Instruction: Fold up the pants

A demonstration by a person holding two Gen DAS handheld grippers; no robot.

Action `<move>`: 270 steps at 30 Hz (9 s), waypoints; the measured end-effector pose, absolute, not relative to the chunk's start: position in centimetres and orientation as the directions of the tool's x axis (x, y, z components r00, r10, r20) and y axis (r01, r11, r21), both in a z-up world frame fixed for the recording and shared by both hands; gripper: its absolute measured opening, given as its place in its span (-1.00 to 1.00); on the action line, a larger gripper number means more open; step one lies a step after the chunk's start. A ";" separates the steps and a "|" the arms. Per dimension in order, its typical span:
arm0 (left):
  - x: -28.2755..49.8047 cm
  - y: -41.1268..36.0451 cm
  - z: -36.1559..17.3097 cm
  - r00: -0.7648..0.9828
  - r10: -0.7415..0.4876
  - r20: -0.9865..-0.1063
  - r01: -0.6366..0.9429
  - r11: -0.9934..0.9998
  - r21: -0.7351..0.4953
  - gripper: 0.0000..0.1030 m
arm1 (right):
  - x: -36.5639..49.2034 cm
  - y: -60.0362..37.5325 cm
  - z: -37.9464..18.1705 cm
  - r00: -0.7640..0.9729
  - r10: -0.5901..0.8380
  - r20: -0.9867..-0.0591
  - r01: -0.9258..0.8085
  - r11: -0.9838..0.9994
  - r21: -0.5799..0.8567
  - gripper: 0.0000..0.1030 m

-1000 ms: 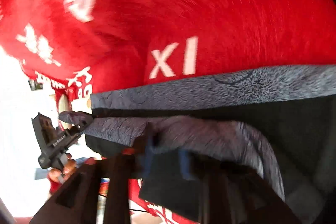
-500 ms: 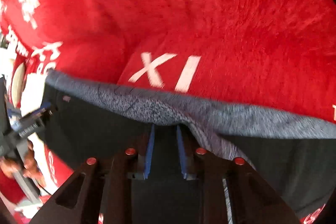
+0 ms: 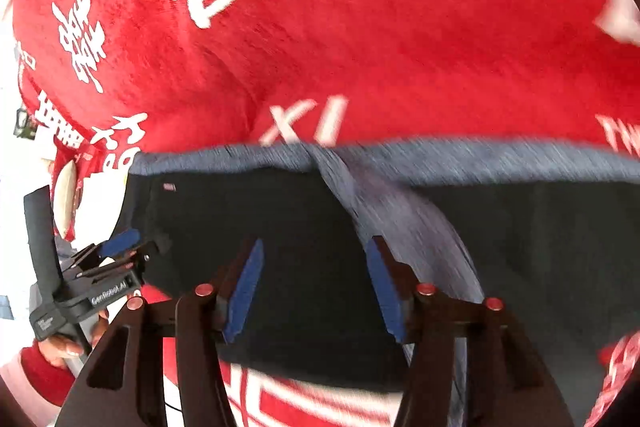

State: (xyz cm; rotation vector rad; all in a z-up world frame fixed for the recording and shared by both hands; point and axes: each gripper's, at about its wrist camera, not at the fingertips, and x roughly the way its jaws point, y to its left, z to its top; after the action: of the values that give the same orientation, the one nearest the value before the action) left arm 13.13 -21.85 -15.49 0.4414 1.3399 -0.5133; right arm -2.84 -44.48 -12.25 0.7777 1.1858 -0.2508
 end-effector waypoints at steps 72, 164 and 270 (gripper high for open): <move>-7.7 -43.4 -13.5 -0.482 -0.386 -0.787 0.525 0.591 -0.612 -0.72 | -32.6 -58.3 -2.4 0.726 0.267 -0.634 0.578 0.263 0.773 -0.81; 1.6 -34.6 -15.7 0.172 0.028 -0.985 0.574 0.809 0.123 0.67 | -27.2 -61.7 -11.6 0.178 -0.051 -0.983 0.802 0.586 0.115 0.08; 6.4 -32.4 -19.3 0.133 -0.085 -0.987 0.701 0.713 0.033 0.69 | -17.6 -54.8 -15.4 0.145 -0.219 -0.965 0.882 0.470 0.026 0.05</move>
State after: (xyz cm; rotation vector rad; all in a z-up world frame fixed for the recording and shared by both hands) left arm 6.39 -32.44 -19.34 0.5733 1.3260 -0.6170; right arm -17.59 -54.83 -15.43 0.7203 1.1555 -0.9002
